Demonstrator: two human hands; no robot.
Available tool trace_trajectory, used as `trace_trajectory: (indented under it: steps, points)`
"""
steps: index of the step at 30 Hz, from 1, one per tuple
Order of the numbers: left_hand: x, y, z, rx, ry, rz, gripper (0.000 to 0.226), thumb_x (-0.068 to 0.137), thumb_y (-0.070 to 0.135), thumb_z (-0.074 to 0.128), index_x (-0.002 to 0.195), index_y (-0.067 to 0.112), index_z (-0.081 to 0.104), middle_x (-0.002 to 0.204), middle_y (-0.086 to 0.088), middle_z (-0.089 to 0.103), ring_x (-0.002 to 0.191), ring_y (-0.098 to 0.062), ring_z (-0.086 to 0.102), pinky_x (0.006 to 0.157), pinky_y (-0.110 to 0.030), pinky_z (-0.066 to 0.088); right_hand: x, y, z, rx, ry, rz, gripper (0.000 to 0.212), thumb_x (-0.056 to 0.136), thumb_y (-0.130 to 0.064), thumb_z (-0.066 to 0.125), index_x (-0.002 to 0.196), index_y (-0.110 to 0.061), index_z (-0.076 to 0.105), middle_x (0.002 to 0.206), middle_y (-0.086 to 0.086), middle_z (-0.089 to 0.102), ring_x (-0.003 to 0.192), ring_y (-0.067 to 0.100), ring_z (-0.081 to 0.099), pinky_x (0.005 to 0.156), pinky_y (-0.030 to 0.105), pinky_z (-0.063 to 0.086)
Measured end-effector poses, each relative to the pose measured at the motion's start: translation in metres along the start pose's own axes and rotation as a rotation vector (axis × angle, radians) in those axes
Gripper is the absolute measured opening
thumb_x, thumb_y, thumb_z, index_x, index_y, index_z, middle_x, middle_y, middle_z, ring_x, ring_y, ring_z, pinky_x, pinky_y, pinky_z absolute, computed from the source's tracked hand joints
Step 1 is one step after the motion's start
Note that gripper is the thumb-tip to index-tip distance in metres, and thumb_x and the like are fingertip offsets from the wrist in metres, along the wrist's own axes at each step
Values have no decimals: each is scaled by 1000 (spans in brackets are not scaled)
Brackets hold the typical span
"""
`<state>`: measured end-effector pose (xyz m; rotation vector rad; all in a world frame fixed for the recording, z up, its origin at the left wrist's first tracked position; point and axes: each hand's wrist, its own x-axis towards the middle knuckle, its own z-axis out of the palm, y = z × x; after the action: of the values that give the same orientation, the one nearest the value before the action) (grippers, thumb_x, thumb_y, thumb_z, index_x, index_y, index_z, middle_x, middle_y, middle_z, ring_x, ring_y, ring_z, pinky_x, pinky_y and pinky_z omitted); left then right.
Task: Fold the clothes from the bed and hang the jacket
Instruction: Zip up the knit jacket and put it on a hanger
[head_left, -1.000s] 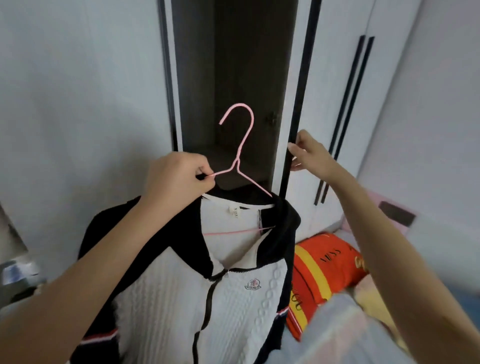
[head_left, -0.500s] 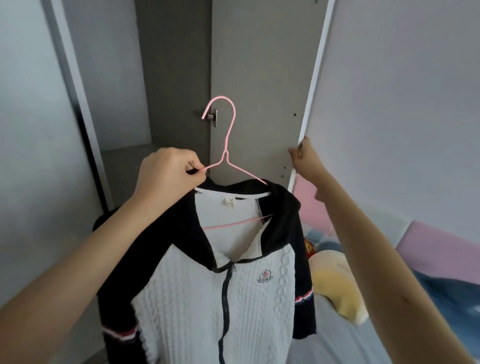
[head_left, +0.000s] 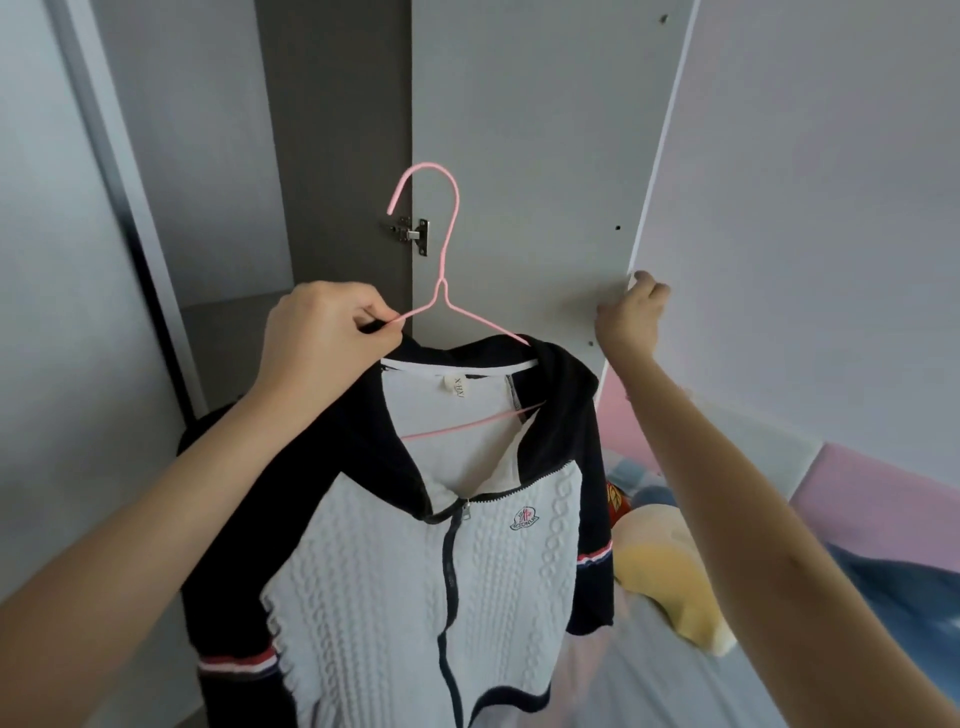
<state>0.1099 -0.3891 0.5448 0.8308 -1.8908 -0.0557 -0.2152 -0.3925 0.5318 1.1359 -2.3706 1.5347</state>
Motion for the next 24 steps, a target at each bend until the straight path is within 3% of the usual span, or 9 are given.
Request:
trace_trajectory:
  steps: [2,3,6,8,12,15,17,21,24]
  points:
    - [-1,-8,-6,-10,13,12,7,73,14,77,76,20,75,65,14,62,65,-8,62,63,-29,52,-27,-18,8,172,176,-264,47,89,-27,56,129,-7,42,124,9,41,110,28,48,85,40,47]
    - [-1,-11,-8,-24,20,13,7,73,14,77,76,20,75,65,14,63,65,-8,63,64,-28,52,-44,-31,8,319,75,-405,45,89,-34,54,126,-10,45,116,3,46,103,22,51,87,38,47]
    - [-3,-19,-15,-63,22,17,6,74,15,77,77,19,76,70,12,69,70,-9,67,67,-31,55,-102,-82,4,487,-655,-544,38,89,-45,51,107,-12,57,81,-3,58,75,14,56,74,29,48]
    - [-6,-23,-20,-68,11,35,5,75,18,77,79,20,76,75,10,71,74,-8,68,69,-31,56,-122,-109,7,417,-837,-582,34,93,-41,55,89,-8,61,58,-8,47,55,9,45,56,22,40]
    - [-17,-38,-31,14,1,-13,12,77,30,75,87,26,70,83,17,68,82,-5,66,76,-29,52,-136,-137,18,466,-782,-469,43,95,-25,57,57,-11,42,42,-6,31,35,6,25,40,16,24]
    - [-31,-50,-27,348,-236,-36,50,75,28,71,121,24,52,118,5,58,111,-20,55,95,-40,41,-139,-141,31,397,-555,-416,49,88,-16,58,48,-16,30,46,5,29,38,11,21,46,26,22]
    - [-45,-58,-25,535,-331,-51,70,74,16,65,137,25,37,134,-1,45,122,-28,44,106,-46,28,-143,-143,39,429,-521,-373,48,84,-13,58,47,-16,28,48,5,28,41,14,20,49,28,21]
    - [-43,-84,-44,354,-281,-81,65,72,-6,47,127,27,54,124,0,57,115,-25,54,100,-49,38,-143,-135,42,269,-578,-504,56,91,-23,60,48,-17,25,34,-8,21,36,12,22,42,22,18]
    - [-22,-113,-67,144,-305,-186,49,80,-6,56,116,24,67,119,1,65,114,-20,58,100,-43,43,-141,-129,42,141,-608,-614,58,94,-30,58,48,-16,27,31,-7,30,34,11,33,42,19,22]
